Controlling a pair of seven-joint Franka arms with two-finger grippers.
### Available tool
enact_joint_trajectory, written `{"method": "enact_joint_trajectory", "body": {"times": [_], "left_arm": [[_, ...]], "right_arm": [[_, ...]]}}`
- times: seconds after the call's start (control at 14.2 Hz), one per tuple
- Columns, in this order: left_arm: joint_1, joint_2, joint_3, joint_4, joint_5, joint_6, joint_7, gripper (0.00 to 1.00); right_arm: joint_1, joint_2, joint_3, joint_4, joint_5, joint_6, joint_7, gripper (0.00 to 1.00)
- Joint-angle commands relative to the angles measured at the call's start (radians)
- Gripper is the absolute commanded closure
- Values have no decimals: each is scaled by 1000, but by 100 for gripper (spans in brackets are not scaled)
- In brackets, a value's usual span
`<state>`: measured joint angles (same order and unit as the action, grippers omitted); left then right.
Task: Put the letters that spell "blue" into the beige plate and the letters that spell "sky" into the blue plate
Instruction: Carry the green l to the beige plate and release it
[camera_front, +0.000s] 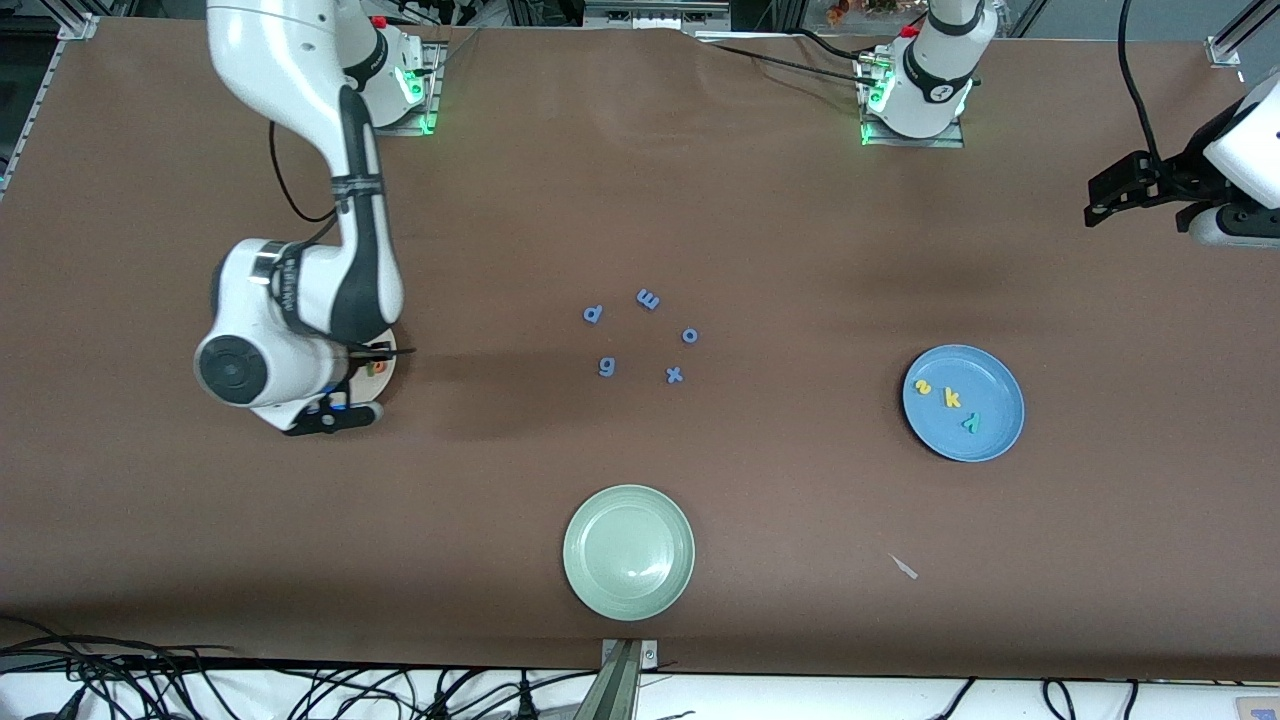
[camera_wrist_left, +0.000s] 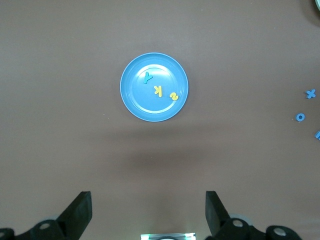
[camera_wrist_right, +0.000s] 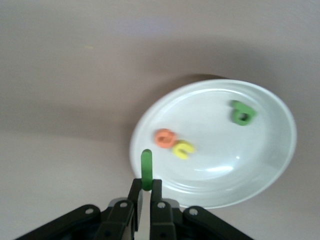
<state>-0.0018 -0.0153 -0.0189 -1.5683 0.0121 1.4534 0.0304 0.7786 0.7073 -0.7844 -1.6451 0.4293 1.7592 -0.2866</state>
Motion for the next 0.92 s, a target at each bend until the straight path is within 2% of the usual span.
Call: {"method": "enact_joint_trajectory", "body": {"times": [0.0, 0.07, 0.14, 0.28, 0.63, 0.85], "left_arm": [[8, 9, -1, 24, -26, -18, 11, 0], [8, 9, -1, 24, -26, -18, 11, 0], [8, 9, -1, 24, -26, -18, 11, 0], [6, 9, -1, 24, -26, -18, 11, 0], [6, 9, -1, 24, -26, -18, 9, 0], [6, 9, -1, 24, -26, -18, 9, 0]], "right_arm": [[-54, 20, 1, -1, 13, -9, -65, 89], [-59, 26, 1, -1, 13, -7, -65, 88], [-62, 31, 1, -1, 13, -6, -65, 81], [-67, 37, 1, -1, 13, -12, -56, 0], [-59, 28, 5, 13, 17, -15, -45, 0], [-16, 18, 4, 40, 20, -23, 13, 0]]}}
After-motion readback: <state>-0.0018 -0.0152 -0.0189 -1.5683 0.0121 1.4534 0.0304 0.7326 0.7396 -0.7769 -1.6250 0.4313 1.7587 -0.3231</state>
